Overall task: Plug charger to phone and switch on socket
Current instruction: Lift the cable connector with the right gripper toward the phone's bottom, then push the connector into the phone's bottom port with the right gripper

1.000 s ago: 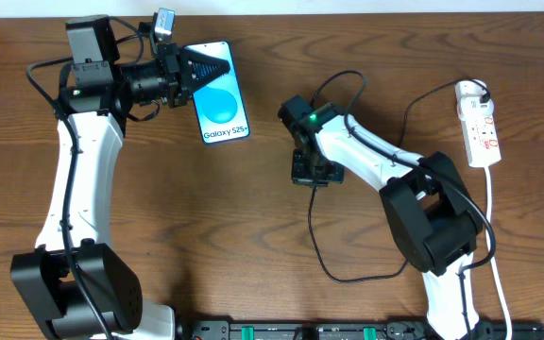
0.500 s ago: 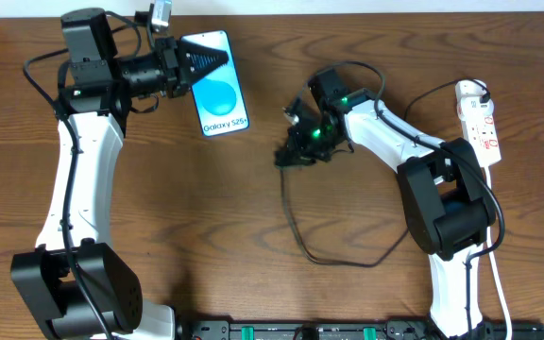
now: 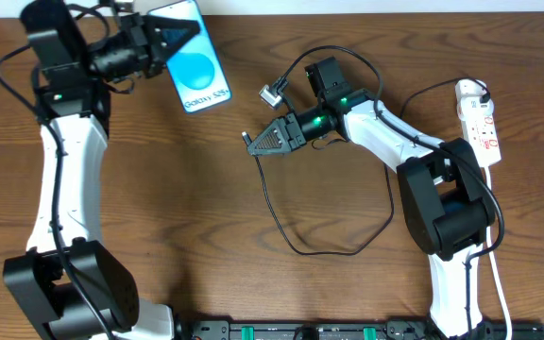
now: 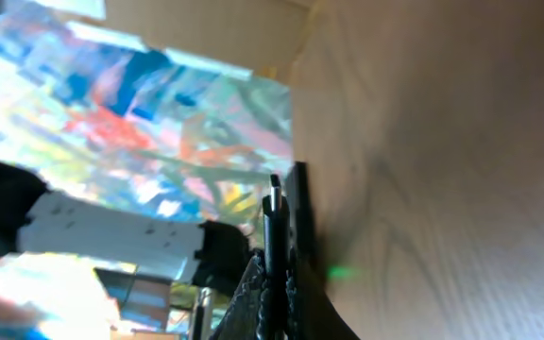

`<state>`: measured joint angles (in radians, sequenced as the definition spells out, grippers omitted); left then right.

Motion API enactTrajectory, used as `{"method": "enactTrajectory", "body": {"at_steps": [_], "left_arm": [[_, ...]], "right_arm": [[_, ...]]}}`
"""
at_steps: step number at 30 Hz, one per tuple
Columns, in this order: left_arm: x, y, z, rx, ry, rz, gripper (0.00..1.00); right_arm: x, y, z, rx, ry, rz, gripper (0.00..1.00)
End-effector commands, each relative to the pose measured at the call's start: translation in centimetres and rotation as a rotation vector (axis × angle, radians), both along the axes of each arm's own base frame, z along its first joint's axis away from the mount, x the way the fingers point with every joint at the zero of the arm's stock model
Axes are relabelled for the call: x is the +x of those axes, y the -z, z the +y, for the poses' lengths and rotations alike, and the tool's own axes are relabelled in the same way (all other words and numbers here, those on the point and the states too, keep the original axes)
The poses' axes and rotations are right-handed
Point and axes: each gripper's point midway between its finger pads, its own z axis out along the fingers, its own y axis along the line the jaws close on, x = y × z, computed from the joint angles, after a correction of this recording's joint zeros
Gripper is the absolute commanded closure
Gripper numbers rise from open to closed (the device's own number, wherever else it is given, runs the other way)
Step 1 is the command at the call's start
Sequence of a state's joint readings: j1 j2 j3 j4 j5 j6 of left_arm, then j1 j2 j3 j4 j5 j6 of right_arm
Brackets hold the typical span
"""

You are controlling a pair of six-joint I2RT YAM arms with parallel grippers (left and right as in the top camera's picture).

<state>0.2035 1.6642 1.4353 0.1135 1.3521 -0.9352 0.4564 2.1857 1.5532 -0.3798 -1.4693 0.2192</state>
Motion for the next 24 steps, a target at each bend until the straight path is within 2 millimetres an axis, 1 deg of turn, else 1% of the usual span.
{"method": "enactTrajectory", "body": {"at_steps": [1, 5, 8, 14, 19, 24], "left_arm": [[-0.4, -0.9, 0.4, -0.022, -0.001, 0.020, 0.93], [-0.3, -1.1, 0.5, -0.019, -0.001, 0.003, 0.93], [-0.1, -1.1, 0.6, -0.015, -0.017, -0.003, 0.92], [0.4, -1.1, 0.8, -0.021, -0.046, 0.015, 0.93], [0.8, -1.0, 1.1, -0.025, -0.078, 0.030, 0.93], [1.2, -1.1, 1.3, -0.020, -0.101, 0.018, 0.92]], "right_arm": [[-0.8, -1.3, -0.1, 0.078, -0.053, 0.016, 0.99], [-0.4, -1.6, 0.1, 0.076, -0.052, 0.021, 0.99], [-0.1, -2.5, 0.4, 0.089, -0.056, -0.005, 0.99], [0.0, -6.1, 1.6, 0.136, -0.080, -0.098, 0.99], [-0.6, -9.1, 3.0, 0.161, -0.111, -0.138, 0.99], [-1.1, -12.3, 3.7, 0.198, -0.104, -0.188, 0.99]]}}
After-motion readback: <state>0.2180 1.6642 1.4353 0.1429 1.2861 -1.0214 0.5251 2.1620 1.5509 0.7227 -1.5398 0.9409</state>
